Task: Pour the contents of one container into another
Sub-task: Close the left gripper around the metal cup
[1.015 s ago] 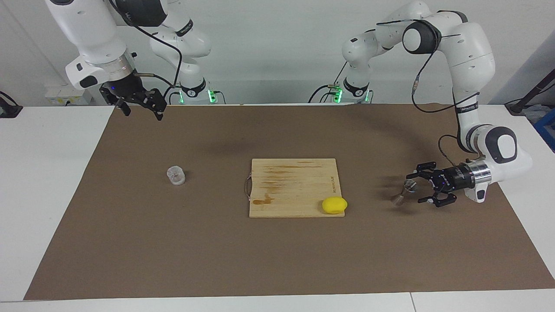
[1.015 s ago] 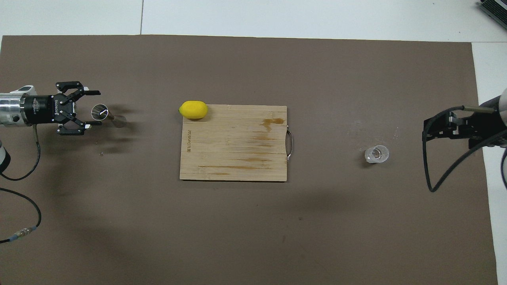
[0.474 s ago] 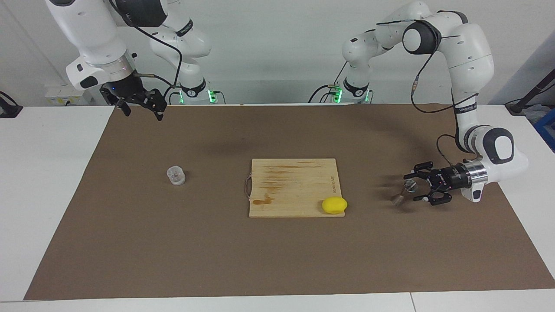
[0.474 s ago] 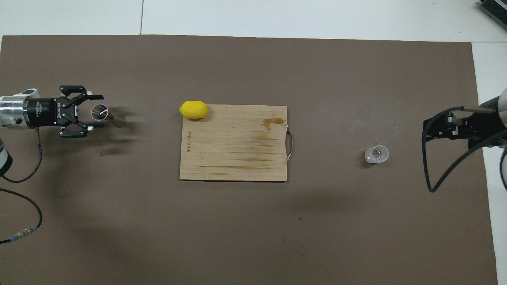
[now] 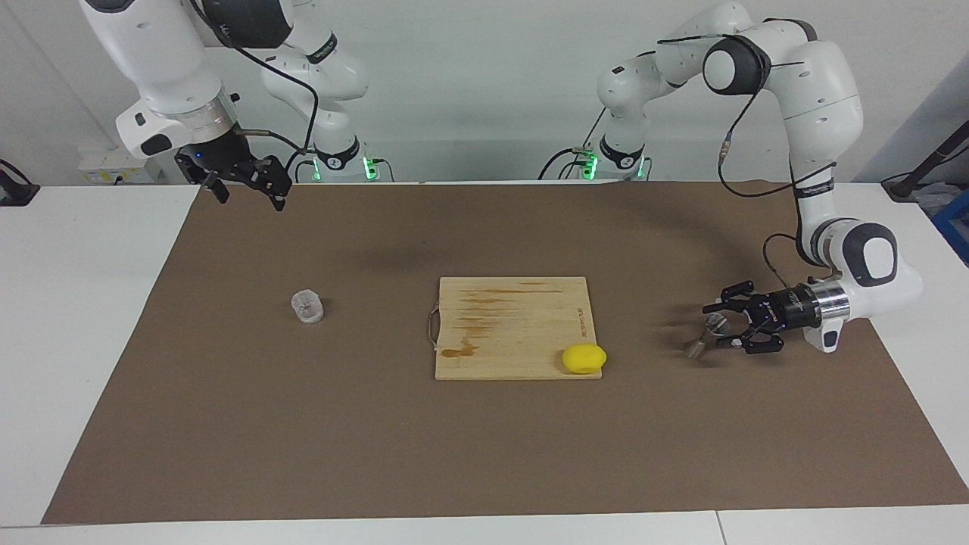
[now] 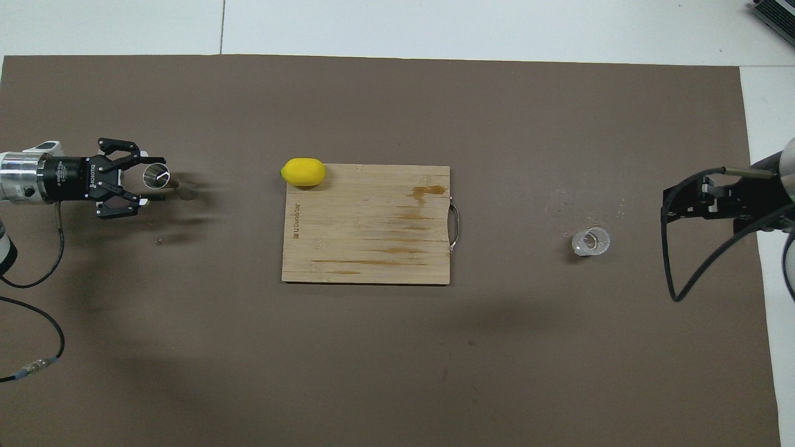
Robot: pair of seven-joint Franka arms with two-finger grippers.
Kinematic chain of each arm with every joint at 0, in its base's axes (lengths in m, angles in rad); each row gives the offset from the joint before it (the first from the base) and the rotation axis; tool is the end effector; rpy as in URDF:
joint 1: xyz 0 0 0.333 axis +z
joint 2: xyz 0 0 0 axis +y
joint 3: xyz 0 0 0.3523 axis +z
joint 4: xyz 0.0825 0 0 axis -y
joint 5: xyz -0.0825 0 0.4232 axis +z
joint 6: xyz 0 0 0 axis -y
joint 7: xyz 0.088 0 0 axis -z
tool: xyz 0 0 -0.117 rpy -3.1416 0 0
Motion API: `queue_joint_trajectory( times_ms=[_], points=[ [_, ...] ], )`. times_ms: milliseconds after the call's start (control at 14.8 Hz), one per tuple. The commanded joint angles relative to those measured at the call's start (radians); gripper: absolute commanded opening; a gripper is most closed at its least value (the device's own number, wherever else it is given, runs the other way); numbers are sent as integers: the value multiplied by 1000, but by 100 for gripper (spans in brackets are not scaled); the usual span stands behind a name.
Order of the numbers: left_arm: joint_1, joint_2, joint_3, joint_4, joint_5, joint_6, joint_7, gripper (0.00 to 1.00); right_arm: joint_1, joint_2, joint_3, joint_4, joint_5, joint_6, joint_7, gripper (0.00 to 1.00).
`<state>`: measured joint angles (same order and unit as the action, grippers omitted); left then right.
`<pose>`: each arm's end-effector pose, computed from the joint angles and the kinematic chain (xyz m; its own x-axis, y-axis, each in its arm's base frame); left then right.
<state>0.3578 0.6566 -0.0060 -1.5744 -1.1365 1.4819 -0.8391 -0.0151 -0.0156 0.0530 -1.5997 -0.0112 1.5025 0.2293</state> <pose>0.6905 0.1340 0.2790 0.0020 0.2733 -0.9619 1.0000 0.0050 0.0035 0.5791 0.0208 0.6396 0.9786 -0.1912 -0.0767 -0.1893 -0.9814 0.0302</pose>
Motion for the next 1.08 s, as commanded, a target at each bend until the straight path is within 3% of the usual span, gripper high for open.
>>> queue_joint_trajectory(
  times_ms=[0,135,541,744,947,1015],
  points=[
    [0,-9,9,-9,18,-20,2,60,-6,-24,1,-29,17,10,-28,100],
    [0,-9,9,-9,20,-20,2,53,-6,-24,1,-29,17,10,-28,100],
    [0,-11,9,-9,18,-22,2,50,-6,-27,1,-31,17,10,-28,100],
    [0,-11,9,-9,18,-23,-11,31,-6,-27,1,-31,17,10,-28,100],
    [-2,-14,4,-7,12,-58,-24,0,-6,-27,1,-31,17,10,-28,100],
    [-2,-17,4,-7,9,-83,-24,0,-6,-27,1,-31,17,10,-28,100]
  ],
)
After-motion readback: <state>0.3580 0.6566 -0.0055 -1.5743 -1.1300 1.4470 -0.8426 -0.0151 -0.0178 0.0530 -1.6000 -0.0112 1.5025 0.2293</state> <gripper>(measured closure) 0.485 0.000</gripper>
